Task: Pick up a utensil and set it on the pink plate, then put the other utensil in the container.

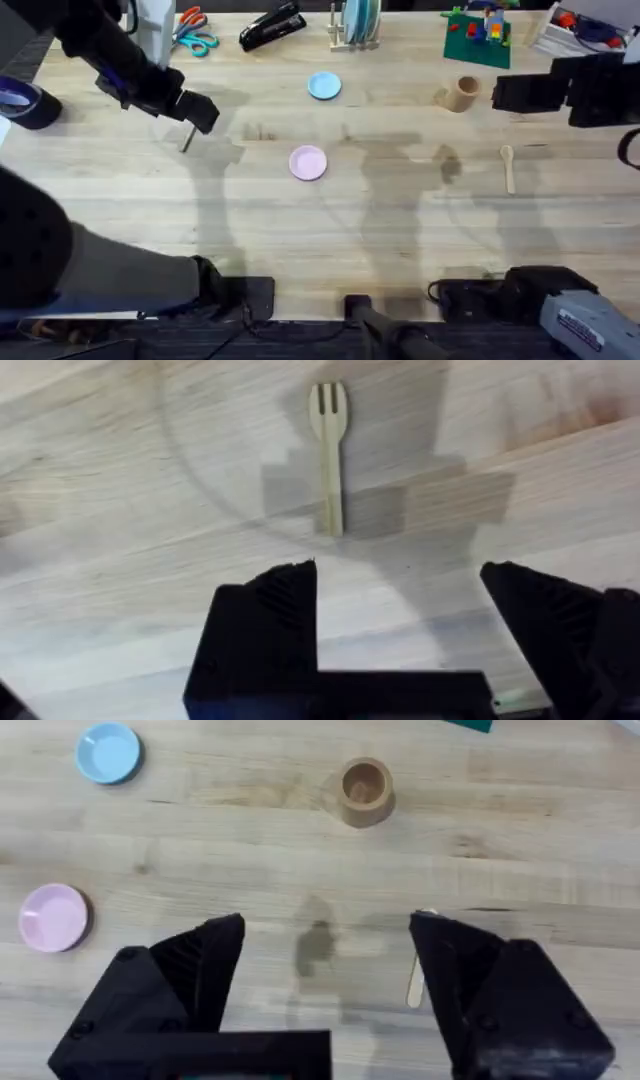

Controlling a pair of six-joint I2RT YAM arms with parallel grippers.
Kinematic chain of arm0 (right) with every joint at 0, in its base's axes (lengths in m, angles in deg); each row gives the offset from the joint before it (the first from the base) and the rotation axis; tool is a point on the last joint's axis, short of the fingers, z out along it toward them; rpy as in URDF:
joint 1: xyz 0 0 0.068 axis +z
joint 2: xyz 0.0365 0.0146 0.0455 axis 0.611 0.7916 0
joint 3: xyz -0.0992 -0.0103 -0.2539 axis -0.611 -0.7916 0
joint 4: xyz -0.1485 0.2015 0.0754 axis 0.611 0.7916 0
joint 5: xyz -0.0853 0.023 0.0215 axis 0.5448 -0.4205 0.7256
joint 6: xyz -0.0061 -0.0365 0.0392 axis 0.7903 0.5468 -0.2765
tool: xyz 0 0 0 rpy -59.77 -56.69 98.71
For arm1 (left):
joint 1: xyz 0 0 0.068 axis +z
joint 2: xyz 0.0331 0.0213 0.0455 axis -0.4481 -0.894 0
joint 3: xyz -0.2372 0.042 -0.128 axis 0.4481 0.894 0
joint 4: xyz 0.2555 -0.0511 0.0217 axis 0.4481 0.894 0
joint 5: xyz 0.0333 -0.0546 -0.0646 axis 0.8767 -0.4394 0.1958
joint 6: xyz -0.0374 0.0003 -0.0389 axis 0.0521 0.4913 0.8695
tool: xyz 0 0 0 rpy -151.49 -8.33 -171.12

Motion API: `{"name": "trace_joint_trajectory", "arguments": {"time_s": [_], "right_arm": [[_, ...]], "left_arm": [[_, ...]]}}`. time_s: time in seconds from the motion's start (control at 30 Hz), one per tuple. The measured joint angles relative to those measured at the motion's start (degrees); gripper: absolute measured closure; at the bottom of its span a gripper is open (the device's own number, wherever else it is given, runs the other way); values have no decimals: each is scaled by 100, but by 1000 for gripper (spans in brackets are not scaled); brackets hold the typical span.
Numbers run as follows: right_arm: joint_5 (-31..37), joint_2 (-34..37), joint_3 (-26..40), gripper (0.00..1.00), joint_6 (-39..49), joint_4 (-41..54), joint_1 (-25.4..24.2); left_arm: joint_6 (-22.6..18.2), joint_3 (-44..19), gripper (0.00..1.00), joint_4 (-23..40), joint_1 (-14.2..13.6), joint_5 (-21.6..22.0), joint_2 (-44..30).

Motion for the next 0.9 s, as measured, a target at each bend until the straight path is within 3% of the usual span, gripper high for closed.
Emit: {"name": "trace_joint_trajectory", "arguments": {"time_s": [0.17,0.7,0.9], "right_arm": [[0,0,0,7,0,0,0],[0,0,0,8,1,0,0],[0,2,0,7,1,0,0]], "left_arm": [[-140,0,6,-328,179,-144,-368],[-326,0,6,-1315,186,-299,-1458],[-398,-24,6,-1409,241,-394,-1705]]}}
